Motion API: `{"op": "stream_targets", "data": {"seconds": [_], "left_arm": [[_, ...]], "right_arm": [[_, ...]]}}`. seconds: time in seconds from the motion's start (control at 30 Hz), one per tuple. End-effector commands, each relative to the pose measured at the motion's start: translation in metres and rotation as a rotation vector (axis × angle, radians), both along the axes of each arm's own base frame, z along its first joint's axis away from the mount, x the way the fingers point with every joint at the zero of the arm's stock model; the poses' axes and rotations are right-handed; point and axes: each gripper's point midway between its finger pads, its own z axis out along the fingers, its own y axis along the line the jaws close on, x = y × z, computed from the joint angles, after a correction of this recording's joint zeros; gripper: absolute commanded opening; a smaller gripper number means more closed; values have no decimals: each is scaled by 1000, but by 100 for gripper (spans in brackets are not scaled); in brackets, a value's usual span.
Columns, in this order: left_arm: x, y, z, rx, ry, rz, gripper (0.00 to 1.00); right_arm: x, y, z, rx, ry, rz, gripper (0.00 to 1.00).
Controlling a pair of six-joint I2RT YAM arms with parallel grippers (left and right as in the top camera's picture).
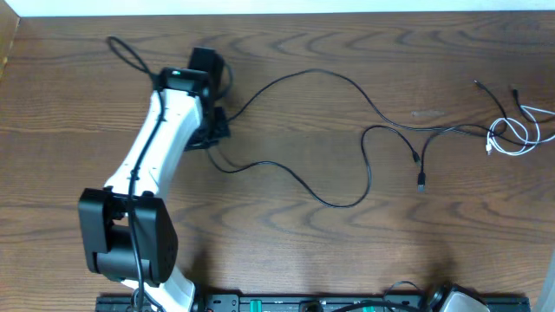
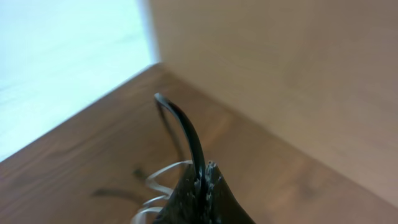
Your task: Untangle cables
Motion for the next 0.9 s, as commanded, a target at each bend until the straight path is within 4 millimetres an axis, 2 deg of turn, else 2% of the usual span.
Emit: {"op": "stream_targets", "data": {"seconds": [0.0, 0.03, 0.17, 0.3, 0.37, 0.47, 0.53, 0.57, 0.67, 0.7, 0.73, 0.87], "left_arm": [[-2, 32, -2, 41, 15, 91, 7], [-4, 42, -2, 40, 17, 129, 8], [-9, 61, -3, 37, 26, 225, 7], [-10, 70, -3, 15, 27, 265, 7], [-10, 70, -3, 11, 27, 268, 7], [-10, 67, -4, -11, 28, 267, 7], [-9, 66, -4, -12, 26, 267, 7], [-9, 66, -4, -16, 27, 267, 7], [-9, 60, -5, -51, 28, 265, 8], [-8, 58, -5, -59, 28, 265, 8], [-8, 57, -5, -64, 26, 264, 7], [-9, 57, -5, -64, 30, 264, 8]], "right_arm": [[-45, -47, 12, -20, -55, -280, 1], [-51, -57, 8, -7, -64, -319, 1], [-54, -73, -8, 14, -32, -358, 1], [-47, -80, -28, 39, 12, -361, 1], [-37, -82, -43, 67, 44, -326, 1], [-13, -72, -73, 159, 89, -191, 3], [1, -63, -82, 206, 86, -107, 19], [18, -50, -86, 237, 81, 15, 30], [37, -29, -84, 277, 59, 180, 40], [39, -25, -84, 287, 57, 197, 43], [41, -17, -85, 311, 62, 226, 49], [40, 9, -95, 390, 130, 274, 58]]}}
